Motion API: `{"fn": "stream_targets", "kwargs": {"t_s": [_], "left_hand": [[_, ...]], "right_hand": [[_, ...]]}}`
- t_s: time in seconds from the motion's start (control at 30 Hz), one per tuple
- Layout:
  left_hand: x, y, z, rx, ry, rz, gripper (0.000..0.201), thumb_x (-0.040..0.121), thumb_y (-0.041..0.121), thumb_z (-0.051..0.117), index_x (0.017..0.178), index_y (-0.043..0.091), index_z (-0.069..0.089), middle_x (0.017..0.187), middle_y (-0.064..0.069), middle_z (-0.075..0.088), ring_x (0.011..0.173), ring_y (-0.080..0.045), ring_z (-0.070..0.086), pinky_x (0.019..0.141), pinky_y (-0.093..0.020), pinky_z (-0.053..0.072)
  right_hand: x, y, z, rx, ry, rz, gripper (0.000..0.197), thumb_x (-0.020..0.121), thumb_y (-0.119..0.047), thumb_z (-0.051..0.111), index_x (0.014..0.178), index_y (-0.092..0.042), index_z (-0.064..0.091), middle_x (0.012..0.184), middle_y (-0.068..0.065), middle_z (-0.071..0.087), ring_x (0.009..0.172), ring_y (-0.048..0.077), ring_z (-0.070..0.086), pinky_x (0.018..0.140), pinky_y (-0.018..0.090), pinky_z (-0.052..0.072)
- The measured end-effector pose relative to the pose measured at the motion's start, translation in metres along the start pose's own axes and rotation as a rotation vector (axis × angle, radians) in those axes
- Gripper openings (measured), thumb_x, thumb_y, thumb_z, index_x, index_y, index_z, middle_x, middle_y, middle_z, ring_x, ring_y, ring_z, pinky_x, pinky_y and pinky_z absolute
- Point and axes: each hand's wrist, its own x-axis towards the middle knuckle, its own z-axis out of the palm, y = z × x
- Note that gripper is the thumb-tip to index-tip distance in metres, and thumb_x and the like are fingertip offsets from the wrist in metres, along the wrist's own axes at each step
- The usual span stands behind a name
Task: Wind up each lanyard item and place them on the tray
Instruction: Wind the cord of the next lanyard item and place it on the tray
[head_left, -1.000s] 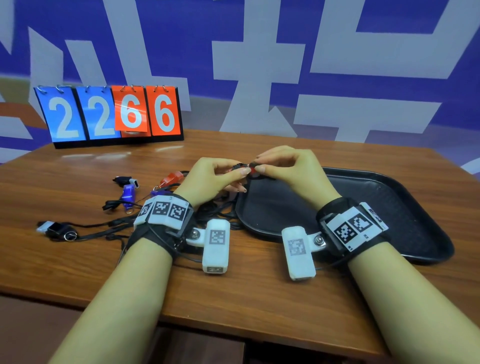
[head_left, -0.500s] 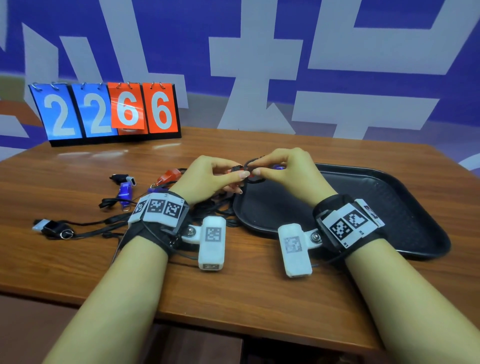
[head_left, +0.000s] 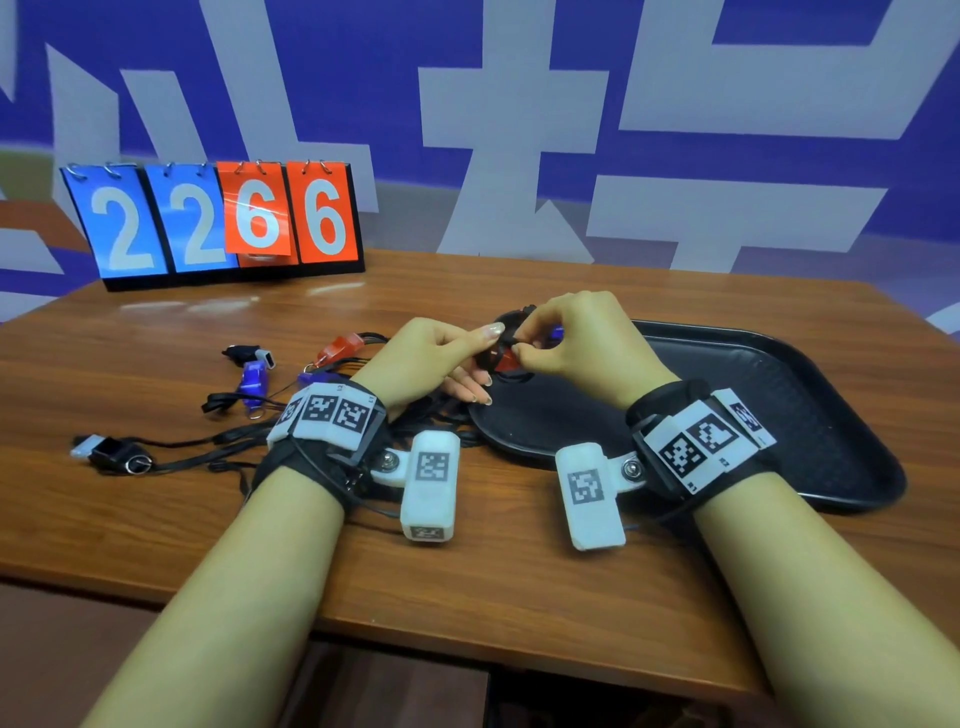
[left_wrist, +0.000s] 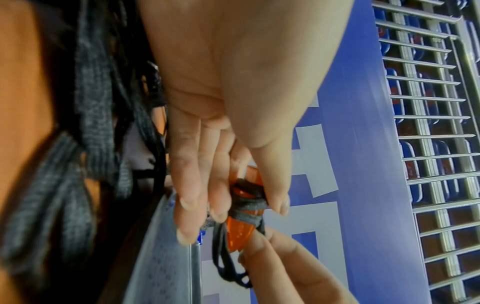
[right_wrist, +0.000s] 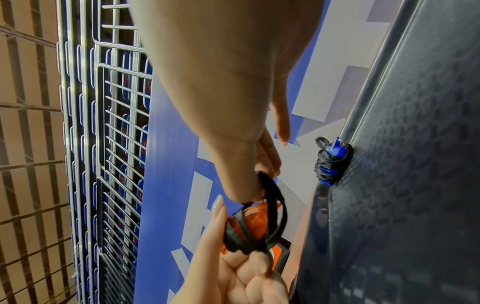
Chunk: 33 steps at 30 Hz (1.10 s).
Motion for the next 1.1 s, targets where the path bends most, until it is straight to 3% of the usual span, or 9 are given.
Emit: {"fn": "stream_targets", "kwargs": {"t_s": [0.1, 0.27, 0.4, 0.57, 0.67, 0.83, 1.0, 1.1], "left_hand": [[-0.001, 0.002, 0.001, 0.007, -0.003, -0.032, 0.054, 0.094, 0.041, 0.061, 0.106, -0.011, 0.067, 0.068, -0.008, 0.068, 0.061, -0.018, 0.071, 0.055, -0.018, 0.055], [-0.004, 0.006, 0.001, -0.012, -0.034, -0.038, 0.047, 0.097, 0.041, 0.056, 0.110, -0.003, 0.068, 0.086, -0.015, 0.068, 0.069, -0.017, 0.071, 0.054, -0.019, 0.053], [-0.007, 0.006, 0.001, -0.056, -0.079, -0.014, 0.036, 0.101, 0.035, 0.052, 0.114, 0.005, 0.067, 0.105, -0.017, 0.073, 0.087, -0.026, 0.075, 0.063, -0.021, 0.058], [-0.008, 0.010, 0.002, -0.208, -0.073, -0.024, 0.026, 0.100, 0.023, 0.055, 0.114, 0.005, 0.069, 0.100, -0.013, 0.076, 0.092, -0.028, 0.075, 0.078, -0.023, 0.060], [-0.006, 0.009, 0.003, -0.279, -0.006, -0.036, 0.020, 0.098, 0.014, 0.059, 0.110, 0.003, 0.071, 0.098, -0.015, 0.076, 0.088, -0.030, 0.075, 0.079, -0.025, 0.060], [-0.005, 0.008, 0.000, -0.215, 0.006, 0.001, 0.018, 0.095, 0.009, 0.063, 0.109, 0.001, 0.072, 0.098, -0.017, 0.076, 0.086, -0.033, 0.075, 0.079, -0.029, 0.061], [-0.007, 0.008, -0.002, -0.155, 0.014, 0.057, 0.015, 0.091, 0.006, 0.066, 0.104, 0.000, 0.072, 0.094, -0.019, 0.075, 0.083, -0.035, 0.075, 0.073, -0.030, 0.062], [-0.006, 0.007, -0.001, -0.242, 0.064, 0.027, 0.017, 0.094, 0.004, 0.062, 0.107, -0.001, 0.071, 0.096, -0.019, 0.075, 0.084, -0.033, 0.075, 0.076, -0.028, 0.061]], "right_hand": [[-0.001, 0.002, 0.001, 0.004, 0.009, 0.006, 0.004, 0.079, -0.023, 0.072, 0.079, -0.021, 0.075, 0.071, -0.007, 0.068, 0.071, 0.011, 0.063, 0.075, 0.039, 0.055], [-0.001, 0.003, 0.002, 0.169, 0.104, 0.027, 0.006, 0.079, -0.015, 0.071, 0.082, -0.019, 0.074, 0.074, -0.002, 0.071, 0.074, 0.016, 0.067, 0.078, 0.034, 0.054], [-0.002, 0.000, 0.005, 0.239, 0.118, 0.026, 0.008, 0.081, -0.012, 0.071, 0.080, -0.019, 0.074, 0.075, 0.001, 0.073, 0.075, 0.017, 0.068, 0.077, 0.030, 0.055], [-0.001, 0.001, 0.009, 0.358, 0.155, 0.070, 0.007, 0.084, -0.017, 0.071, 0.087, -0.015, 0.077, 0.082, -0.005, 0.075, 0.081, 0.010, 0.070, 0.081, 0.026, 0.056], [-0.001, 0.001, 0.013, 0.367, 0.132, 0.068, 0.009, 0.084, -0.015, 0.071, 0.089, -0.015, 0.078, 0.082, -0.005, 0.075, 0.080, 0.012, 0.071, 0.080, 0.028, 0.056], [-0.001, 0.001, 0.016, 0.368, 0.129, 0.077, 0.010, 0.085, -0.016, 0.071, 0.091, -0.015, 0.078, 0.082, -0.003, 0.075, 0.079, 0.017, 0.069, 0.076, 0.026, 0.055], [-0.001, 0.000, 0.017, 0.378, 0.141, 0.085, 0.009, 0.086, -0.016, 0.071, 0.091, -0.015, 0.078, 0.084, -0.003, 0.075, 0.081, 0.013, 0.070, 0.080, 0.029, 0.056], [0.000, 0.000, 0.016, 0.413, 0.117, 0.074, 0.006, 0.086, -0.017, 0.073, 0.090, -0.019, 0.077, 0.086, -0.003, 0.075, 0.083, 0.013, 0.071, 0.083, 0.033, 0.056]]}}
